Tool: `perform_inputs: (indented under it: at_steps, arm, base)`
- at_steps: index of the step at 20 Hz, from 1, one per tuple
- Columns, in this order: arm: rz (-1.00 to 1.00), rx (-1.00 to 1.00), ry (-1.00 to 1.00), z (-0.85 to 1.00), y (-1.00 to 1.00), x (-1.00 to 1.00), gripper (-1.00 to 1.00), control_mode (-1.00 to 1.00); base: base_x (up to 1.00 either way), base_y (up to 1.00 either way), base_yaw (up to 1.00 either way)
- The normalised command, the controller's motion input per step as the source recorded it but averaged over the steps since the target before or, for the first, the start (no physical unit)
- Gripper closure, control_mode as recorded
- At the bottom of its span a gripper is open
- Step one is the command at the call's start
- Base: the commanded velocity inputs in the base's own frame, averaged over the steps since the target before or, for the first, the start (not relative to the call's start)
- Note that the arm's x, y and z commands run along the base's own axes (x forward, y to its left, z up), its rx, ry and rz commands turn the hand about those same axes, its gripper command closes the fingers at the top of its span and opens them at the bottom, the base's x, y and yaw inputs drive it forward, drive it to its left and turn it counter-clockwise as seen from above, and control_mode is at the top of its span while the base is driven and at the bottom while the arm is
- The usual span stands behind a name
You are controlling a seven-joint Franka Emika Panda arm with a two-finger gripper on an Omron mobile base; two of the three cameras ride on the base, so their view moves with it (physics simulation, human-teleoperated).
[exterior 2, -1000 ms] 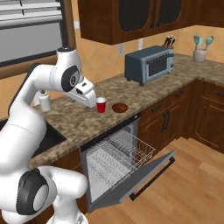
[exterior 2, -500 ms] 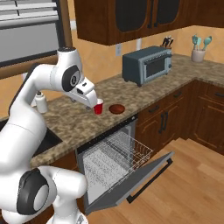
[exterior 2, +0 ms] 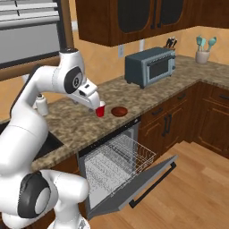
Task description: Pick up the cup and bowl from the counter, place them in the dishwasher, and close the dishwasher door.
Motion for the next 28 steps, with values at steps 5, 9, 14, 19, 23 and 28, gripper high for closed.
perform_inputs:
  at_steps: [5, 9, 14, 19, 23, 28]
  arm:
    - [0.00, 0.02, 0.00, -0.15, -0.10, 0.92, -1.00, -1.00]
    - [0.00, 0.09, 0.00, -0.34, 0.00, 1.00, -1.00, -1.00]
    - [0.01, 0.14, 0.00, -0.42, 0.00, 1.00, -1.00, -1.00]
    - [0.00, 0.08, 0.00, -0.36, 0.02, 0.93, -1.00, -1.00]
    - [0.00, 0.07, 0.00, -0.41, 0.01, 0.58, -1.00, -1.00]
    - [0.00, 0.03, 0.00, -0.53, 0.24, 0.48, -1.00, -1.00]
  base:
    - [0.00, 0.00, 0.00]
    - [0.00, 0.00, 0.00]
    - [0.00, 0.00, 0.00]
    - [0.00, 0.00, 0.00]
    - [0.00, 0.00, 0.00]
    - [0.00, 0.00, 0.00]
